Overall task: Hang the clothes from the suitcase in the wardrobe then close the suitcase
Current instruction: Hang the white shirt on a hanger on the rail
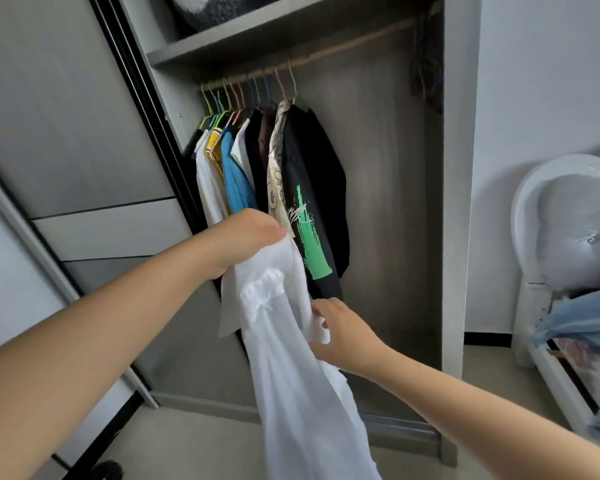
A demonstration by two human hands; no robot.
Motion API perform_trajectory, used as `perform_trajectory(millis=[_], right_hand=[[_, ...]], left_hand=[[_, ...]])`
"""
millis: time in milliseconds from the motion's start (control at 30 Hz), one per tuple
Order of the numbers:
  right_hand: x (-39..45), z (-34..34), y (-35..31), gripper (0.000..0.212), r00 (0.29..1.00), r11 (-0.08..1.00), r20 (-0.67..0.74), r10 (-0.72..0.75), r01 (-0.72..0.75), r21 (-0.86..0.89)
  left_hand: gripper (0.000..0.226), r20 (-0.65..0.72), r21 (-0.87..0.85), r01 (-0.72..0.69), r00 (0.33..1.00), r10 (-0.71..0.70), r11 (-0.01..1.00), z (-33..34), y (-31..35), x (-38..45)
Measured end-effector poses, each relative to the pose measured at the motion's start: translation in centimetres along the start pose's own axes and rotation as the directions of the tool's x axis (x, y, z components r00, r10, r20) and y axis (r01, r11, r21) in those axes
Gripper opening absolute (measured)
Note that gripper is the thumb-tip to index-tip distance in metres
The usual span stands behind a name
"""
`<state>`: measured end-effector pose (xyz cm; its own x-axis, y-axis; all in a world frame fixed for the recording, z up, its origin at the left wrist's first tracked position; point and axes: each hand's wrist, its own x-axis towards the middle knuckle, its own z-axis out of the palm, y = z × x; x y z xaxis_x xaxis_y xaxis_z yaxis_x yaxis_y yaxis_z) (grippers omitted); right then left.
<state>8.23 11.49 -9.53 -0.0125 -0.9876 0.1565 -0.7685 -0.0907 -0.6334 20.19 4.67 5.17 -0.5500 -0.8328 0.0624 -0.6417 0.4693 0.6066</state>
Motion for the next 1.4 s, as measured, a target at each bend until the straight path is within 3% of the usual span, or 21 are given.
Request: perform_trajectory(millis=[133,167,200,233,300,367,433,500,567,700,733,833,867,933,1067,1167,1267,1400], right_hand=[[4.2,-0.6,0.9,0.022,0.991,0.986,-0.099,0.088,-0.101,-0.136],[5.4,-1.5,1.4,0.019,0.989,0.982,-0.102,0.109,-0.123,-0.142],[6.5,-2.6,1.9,0.017,0.987,0.979,-0.100,0.130,-0.143,-0.145],[8.0,-4.1,2.3,0.017,0.985,0.976,-0.109,0.132,-0.148,-0.158],[10.5,-7.8,2.6,0.019,0.981,0.972,-0.164,0.100,-0.132,-0.193],[13.2,-11.6,2.6,0.031,0.965,0.969,-0.259,0.029,-0.091,-0.230],[15.8,-15.1,2.2,0.031,0.937,0.953,-0.344,-0.056,-0.052,-0.299],[18.7,-18.1,1.8,0.016,0.886,0.946,-0.440,-0.148,-0.004,-0.325],[20.8,-20.3,1.3,0.037,0.843,0.956,-0.512,-0.165,0.009,-0.294],[24.3,-22.7,1.8,0.047,0.810,0.919,-0.527,-0.257,0.036,-0.392],[24.7,-22.9,2.1,0.049,0.832,0.856,-0.479,-0.281,-0.009,-0.517],[26.6,-23.6,3.8,0.049,0.921,0.490,-0.281,-0.270,-0.120,-0.864],[27.1,-23.7,4.4,0.045,0.940,0.413,-0.240,-0.241,-0.124,-0.902],[28.1,-24.2,5.4,0.035,0.954,0.360,-0.227,-0.195,-0.146,-0.922],[30.0,-26.1,7.2,0.029,0.965,0.414,-0.224,-0.137,-0.149,-0.898],[30.7,-27.1,7.7,0.026,0.974,0.538,-0.192,-0.118,-0.100,-0.837],[31.0,-27.9,7.8,0.024,0.985,0.550,-0.144,-0.093,-0.070,-0.832],[31.4,-28.6,8.2,0.027,0.991,0.614,-0.116,-0.066,-0.051,-0.788]], left_hand=[[0.034,-0.054,-0.029,-0.019,0.998,0.017,0.999,-1.5,-0.1,1.7],[0.036,-0.055,0.020,-0.029,0.998,0.030,0.999,-2.1,-0.3,2.4],[0.037,-0.040,0.176,-0.050,0.998,0.058,0.983,-2.7,-0.6,3.0],[0.036,-0.015,0.395,-0.069,0.997,0.081,0.916,-3.4,-1.1,4.0],[0.038,0.066,0.737,-0.088,0.996,0.058,0.670,-4.3,-1.7,5.3],[0.040,0.069,0.852,-0.061,0.998,0.004,0.520,-5.0,-2.5,7.4],[0.034,-0.027,0.896,0.003,0.998,0.049,0.443,-5.3,-3.3,9.9],[0.022,-0.172,0.878,0.094,0.977,0.125,0.470,-6.3,-4.2,13.4],[0.016,-0.287,0.851,0.179,0.946,0.152,0.495,-7.1,-4.8,16.3],[0.037,-0.349,0.849,0.250,0.927,0.139,0.466,-8.5,-6.3,22.2],[0.040,-0.350,0.855,0.253,0.926,0.143,0.453,-8.5,-6.7,23.3],[0.028,-0.360,0.867,0.256,0.915,0.180,0.428,-8.2,-7.5,26.9],[0.025,-0.371,0.866,0.260,0.907,0.199,0.427,-8.0,-7.5,27.8],[0.024,-0.419,0.847,0.271,0.870,0.261,0.457,-8.0,-7.5,29.0],[0.042,-0.459,0.845,0.180,0.727,0.511,0.503,-8.3,-7.9,30.4],[0.039,-0.548,0.778,0.196,0.678,0.490,0.597,-8.9,-8.3,31.0],[0.027,-0.623,0.662,0.232,0.700,0.350,0.713,-9.5,-8.2,31.8],[0.009,-0.598,0.428,0.147,0.786,0.157,0.892,-9.0,-7.8,33.0]])
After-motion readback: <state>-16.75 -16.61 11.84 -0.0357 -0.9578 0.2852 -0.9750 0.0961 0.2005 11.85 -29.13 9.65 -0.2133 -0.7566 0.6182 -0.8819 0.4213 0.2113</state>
